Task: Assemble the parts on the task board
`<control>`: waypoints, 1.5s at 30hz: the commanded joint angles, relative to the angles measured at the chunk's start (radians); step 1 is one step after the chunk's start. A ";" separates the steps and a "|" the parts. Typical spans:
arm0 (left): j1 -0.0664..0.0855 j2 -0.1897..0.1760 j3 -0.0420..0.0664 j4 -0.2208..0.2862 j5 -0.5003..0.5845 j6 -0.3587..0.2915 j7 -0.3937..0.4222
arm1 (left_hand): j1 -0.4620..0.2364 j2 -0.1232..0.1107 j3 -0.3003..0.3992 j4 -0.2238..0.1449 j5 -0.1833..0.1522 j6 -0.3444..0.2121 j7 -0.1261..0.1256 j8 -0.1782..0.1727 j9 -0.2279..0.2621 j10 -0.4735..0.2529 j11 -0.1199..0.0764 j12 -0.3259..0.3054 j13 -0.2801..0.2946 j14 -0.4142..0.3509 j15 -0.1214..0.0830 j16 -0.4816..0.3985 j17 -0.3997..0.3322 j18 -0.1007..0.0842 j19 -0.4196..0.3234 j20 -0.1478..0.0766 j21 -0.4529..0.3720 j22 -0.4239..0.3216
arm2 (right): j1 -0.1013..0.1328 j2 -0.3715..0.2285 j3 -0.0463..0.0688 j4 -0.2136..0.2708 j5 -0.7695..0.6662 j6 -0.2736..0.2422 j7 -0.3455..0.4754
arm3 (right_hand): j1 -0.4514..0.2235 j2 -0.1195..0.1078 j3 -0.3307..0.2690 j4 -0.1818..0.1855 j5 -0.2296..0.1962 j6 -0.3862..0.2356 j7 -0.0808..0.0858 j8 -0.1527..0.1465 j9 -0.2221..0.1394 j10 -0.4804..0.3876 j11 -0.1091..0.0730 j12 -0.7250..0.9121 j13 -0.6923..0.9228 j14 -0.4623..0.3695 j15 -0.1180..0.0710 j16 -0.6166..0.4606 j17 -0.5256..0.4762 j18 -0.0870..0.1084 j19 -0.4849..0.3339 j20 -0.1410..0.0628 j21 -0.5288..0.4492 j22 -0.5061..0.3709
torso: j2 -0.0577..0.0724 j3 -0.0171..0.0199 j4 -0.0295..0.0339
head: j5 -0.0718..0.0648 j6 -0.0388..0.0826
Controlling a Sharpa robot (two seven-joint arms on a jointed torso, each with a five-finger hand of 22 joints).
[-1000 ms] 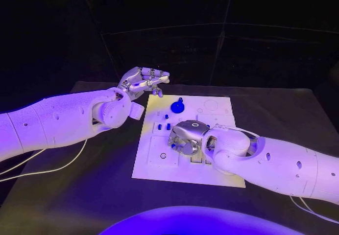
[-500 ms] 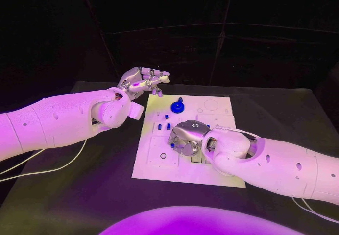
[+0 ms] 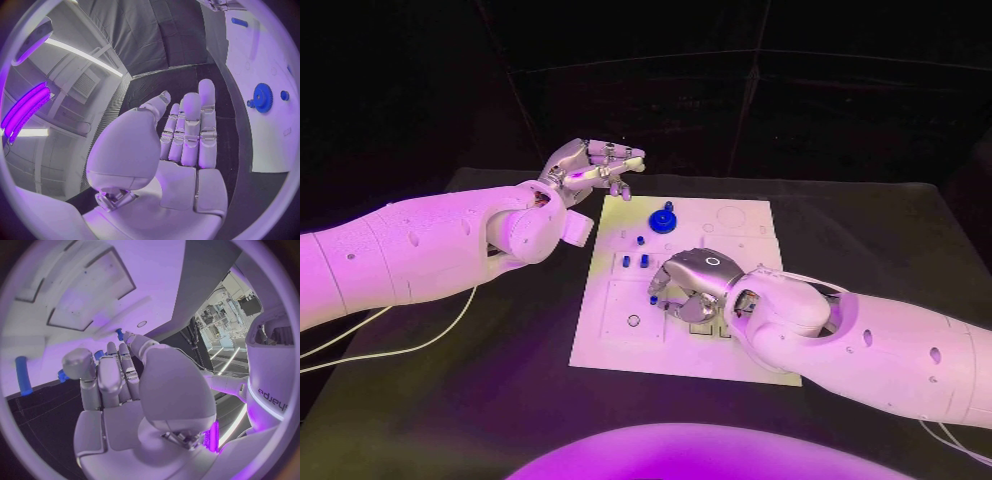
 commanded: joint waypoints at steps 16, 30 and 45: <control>0.001 -0.004 0.001 0.000 0.004 0.015 0.008 | 0.009 0.002 -0.004 -0.005 -0.002 -0.003 0.002 0.007 -0.002 -0.007 -0.002 0.007 0.001 -0.007 0.003 0.003 -0.002 0.013 0.004 -0.005 -0.006 -0.002 | 0.061 -0.186 0.100 0.079 0.082 0.023 -0.053 | -0.025 -0.016 -0.077 -0.002 0.003 -0.073 -0.021 -0.003 -0.004 -0.073 -0.012 0.031 -0.004 0.009 0.002 -0.003 -0.022 0.006 0.004 -0.002 -0.012 -0.022 | 0.000 -0.0004 -0.0006 | -0.029 0.029; 0.001 -0.003 0.001 0.000 0.004 0.017 0.008 | 0.009 0.002 -0.004 -0.005 -0.002 -0.003 0.002 0.007 -0.002 -0.007 -0.002 0.007 0.001 -0.007 0.003 0.003 -0.002 0.013 0.004 -0.005 -0.006 -0.002 | 0.072 -0.226 0.103 0.072 0.064 0.217 -0.124 | -0.006 -0.008 -0.161 -0.003 -0.029 -0.092 -0.039 -0.002 -0.002 -0.104 -0.012 0.075 -0.002 0.003 0.003 -0.012 -0.043 0.009 -0.003 -0.001 -0.028 -0.043 | 0.001 -0.0002 -0.0005 | -0.032 0.025; 0.001 -0.003 0.001 -0.001 0.004 0.018 0.008 | 0.009 0.002 -0.004 -0.005 -0.002 -0.003 0.002 0.007 -0.002 -0.007 -0.002 0.007 0.001 -0.007 0.003 0.003 -0.002 0.013 0.004 -0.005 -0.006 -0.002 | 0.072 -0.176 0.101 0.019 0.054 0.229 -0.121 | 0.020 0.039 -0.161 0.002 -0.033 -0.069 -0.029 0.006 0.001 -0.081 -0.019 0.121 -0.001 0.009 -0.003 -0.007 -0.045 0.008 0.005 -0.005 -0.027 -0.040 | 0.001 0.0006 -0.0009 | -0.031 0.023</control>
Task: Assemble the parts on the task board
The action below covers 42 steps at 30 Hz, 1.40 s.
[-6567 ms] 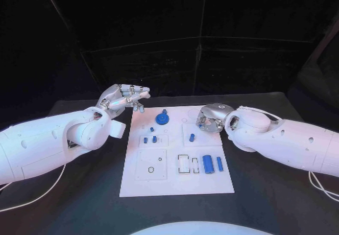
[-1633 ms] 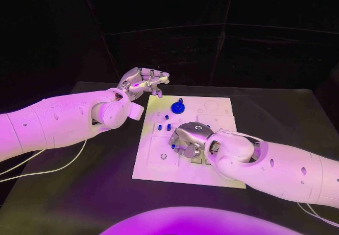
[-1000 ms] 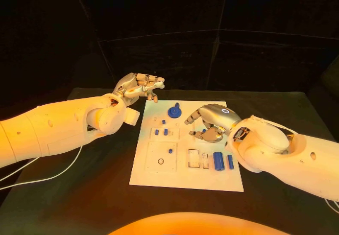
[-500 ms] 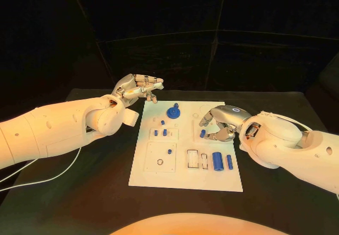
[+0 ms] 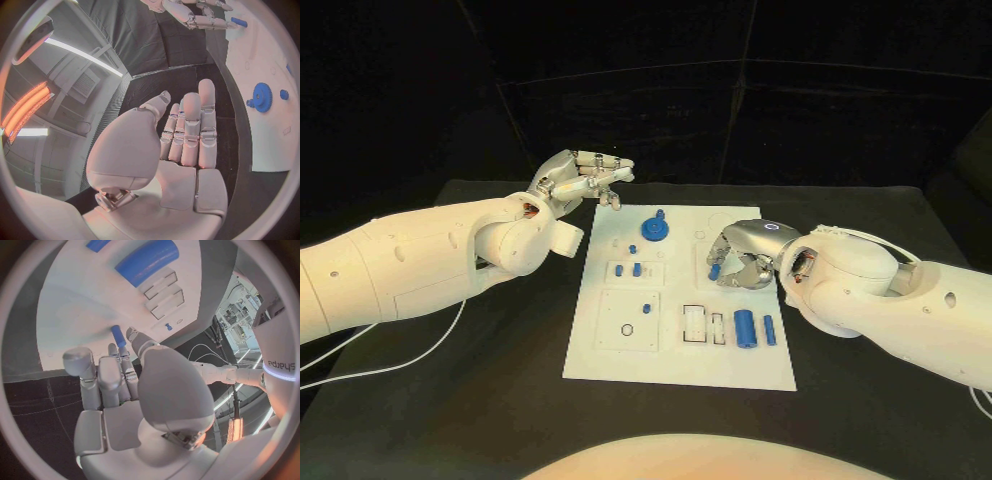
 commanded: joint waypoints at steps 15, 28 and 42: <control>0.001 0.002 0.001 0.000 0.003 0.016 0.006 | 0.010 0.002 -0.002 -0.003 -0.002 -0.003 0.002 0.008 -0.002 -0.007 -0.001 0.005 0.002 -0.007 0.003 0.004 -0.002 0.013 0.004 -0.005 -0.006 -0.002 | 0.001 0.039 -0.001 -0.051 -0.016 0.016 0.008 | 0.028 0.048 0.080 0.007 -0.017 0.081 0.005 0.025 0.006 0.173 -0.026 0.043 0.001 0.018 -0.024 0.008 0.002 0.000 0.040 -0.023 0.027 0.052 | -0.001 0.0001 -0.0005 | -0.001 -0.006; 0.001 0.001 0.001 -0.001 0.003 0.016 0.001 | 0.011 0.003 -0.002 -0.003 -0.002 -0.003 0.002 0.009 -0.001 -0.008 -0.001 0.007 0.002 -0.007 0.003 0.004 -0.002 0.013 0.005 -0.005 -0.007 -0.002 | -0.001 0.053 -0.002 -0.069 -0.026 0.018 0.001 | 0.038 0.036 0.100 -0.008 -0.018 0.090 0.007 0.023 0.004 0.190 -0.026 0.028 0.000 0.019 -0.025 0.010 0.002 -0.003 0.046 -0.027 0.035 0.064 | -0.002 -0.0008 -0.0005 | -0.003 -0.007; 0.001 -0.002 0.001 0.002 0.003 0.017 -0.001 | 0.011 0.003 -0.002 -0.003 -0.002 -0.003 0.002 0.009 -0.002 -0.008 -0.001 0.007 0.002 -0.008 0.003 0.004 -0.002 0.013 0.005 -0.005 -0.007 -0.002 | -0.002 0.055 -0.003 -0.069 -0.028 0.029 -0.002 | 0.033 0.031 0.113 -0.011 -0.021 0.116 0.001 0.030 0.006 0.208 -0.030 0.013 0.000 0.019 -0.028 0.012 0.000 -0.003 0.047 -0.029 0.036 0.066 | -0.002 -0.0008 -0.0005 | -0.003 -0.007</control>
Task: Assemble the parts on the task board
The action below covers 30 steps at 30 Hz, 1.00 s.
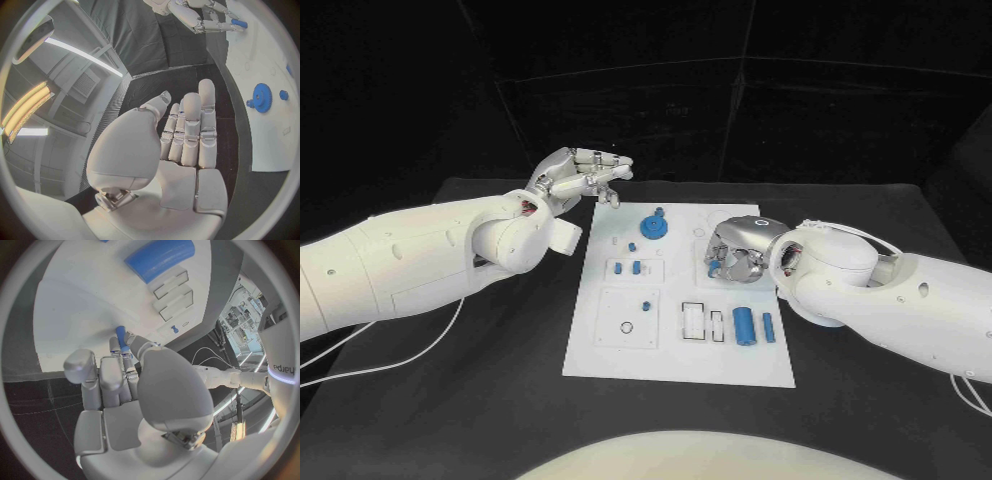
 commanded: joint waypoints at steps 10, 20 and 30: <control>0.002 -0.002 0.001 0.002 0.003 0.010 0.004 | 0.007 -0.001 -0.002 -0.003 -0.002 -0.003 0.002 0.004 -0.001 -0.008 -0.001 0.007 0.001 -0.004 -0.001 0.004 -0.001 0.013 0.005 -0.005 -0.007 -0.001 | -0.002 -0.025 0.000 0.032 -0.008 -0.133 0.023 | 0.008 -0.002 0.023 -0.012 -0.003 0.031 -0.003 0.010 0.003 0.035 -0.005 -0.014 0.001 0.023 -0.014 0.012 0.007 -0.007 0.016 -0.007 0.019 0.028 | -0.001 0.0010 -0.0006 | 0.002 0.003; 0.002 -0.002 0.001 -0.001 0.003 0.008 0.005 | 0.007 -0.001 -0.002 -0.003 -0.002 -0.003 0.002 0.004 -0.001 -0.008 -0.001 0.007 0.001 -0.004 -0.001 0.004 -0.001 0.013 0.005 -0.005 -0.007 -0.001 | -0.001 -0.084 0.002 0.110 0.046 -0.219 0.054 | 0.008 -0.002 0.026 -0.013 -0.003 0.033 -0.003 0.010 0.003 0.036 -0.006 -0.016 0.001 0.023 -0.014 0.014 0.008 -0.008 0.017 -0.007 0.021 0.031 | -0.002 -0.0007 -0.0009 | 0.004 0.006; 0.002 0.003 0.001 -0.003 0.003 0.007 0.006 | 0.008 0.000 -0.002 -0.003 -0.002 -0.004 0.002 0.005 -0.001 -0.009 -0.001 0.008 0.001 -0.004 0.000 0.005 -0.002 0.013 0.005 -0.004 -0.008 -0.002 | -0.001 -0.044 0.003 0.173 0.100 -0.233 0.104 | 0.008 -0.003 0.029 -0.015 -0.001 0.034 -0.003 0.009 0.002 0.038 -0.006 -0.019 0.001 0.024 -0.014 0.016 0.011 -0.008 0.018 -0.008 0.023 0.033 | 0.001 -0.0007 0.0004 | 0.009 0.005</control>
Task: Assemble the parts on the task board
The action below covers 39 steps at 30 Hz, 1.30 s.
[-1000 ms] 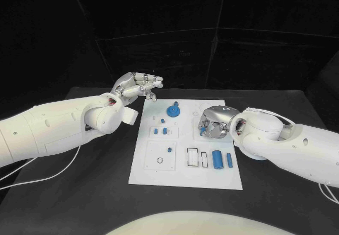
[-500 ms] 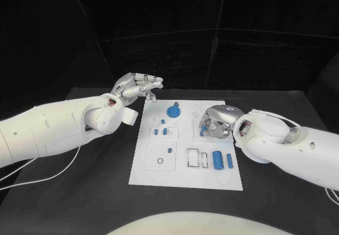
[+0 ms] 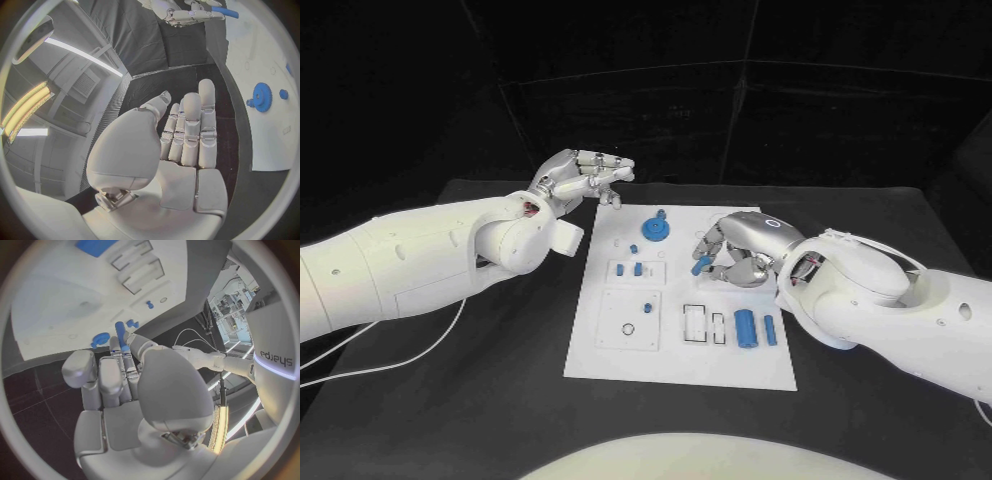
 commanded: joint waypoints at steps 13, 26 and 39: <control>0.002 0.014 0.001 -0.004 0.003 0.006 0.009 | 0.009 0.001 -0.002 -0.003 -0.002 -0.004 0.002 0.005 -0.001 -0.009 -0.001 0.004 0.002 -0.005 0.000 0.005 -0.001 0.013 0.005 -0.004 -0.004 -0.001 | -0.032 0.199 -0.038 -0.053 0.073 0.037 0.141 | 0.005 -0.005 0.009 0.000 0.008 0.007 0.000 0.002 0.000 0.005 0.002 -0.013 0.000 0.023 -0.006 0.002 -0.003 -0.008 0.008 -0.001 0.006 -0.001 | 0.002 -0.0009 -0.0012 | 0.020 -0.008; 0.002 0.018 0.001 -0.004 0.003 0.007 0.010 | 0.009 0.001 -0.002 -0.003 -0.002 -0.004 0.002 0.005 -0.001 -0.009 -0.001 0.004 0.002 -0.005 0.000 0.005 -0.001 0.013 0.005 -0.004 -0.004 -0.001 | -0.063 0.259 -0.070 -0.119 0.011 0.107 0.127 | 0.003 -0.004 0.011 0.000 0.011 0.007 0.001 0.001 -0.001 0.006 0.002 -0.016 -0.001 0.024 -0.006 0.005 0.000 -0.008 0.009 -0.001 0.007 0.002 | 0.002 0.0008 -0.0011 | 0.029 -0.021; 0.002 0.020 0.001 -0.007 0.003 0.009 0.009 | 0.009 0.001 -0.002 -0.003 -0.002 -0.004 0.002 0.005 -0.001 -0.009 -0.001 0.004 0.002 -0.005 0.000 0.005 -0.001 0.013 0.005 -0.004 -0.004 -0.001 | -0.066 0.275 -0.072 -0.136 -0.047 0.127 0.086 | -0.002 -0.004 0.011 0.001 0.013 0.007 0.001 0.001 -0.001 0.006 0.003 -0.019 -0.001 0.023 -0.005 0.004 -0.002 -0.008 0.009 -0.001 0.007 0.001 | 0.002 0.0007 -0.0005 | 0.029 -0.025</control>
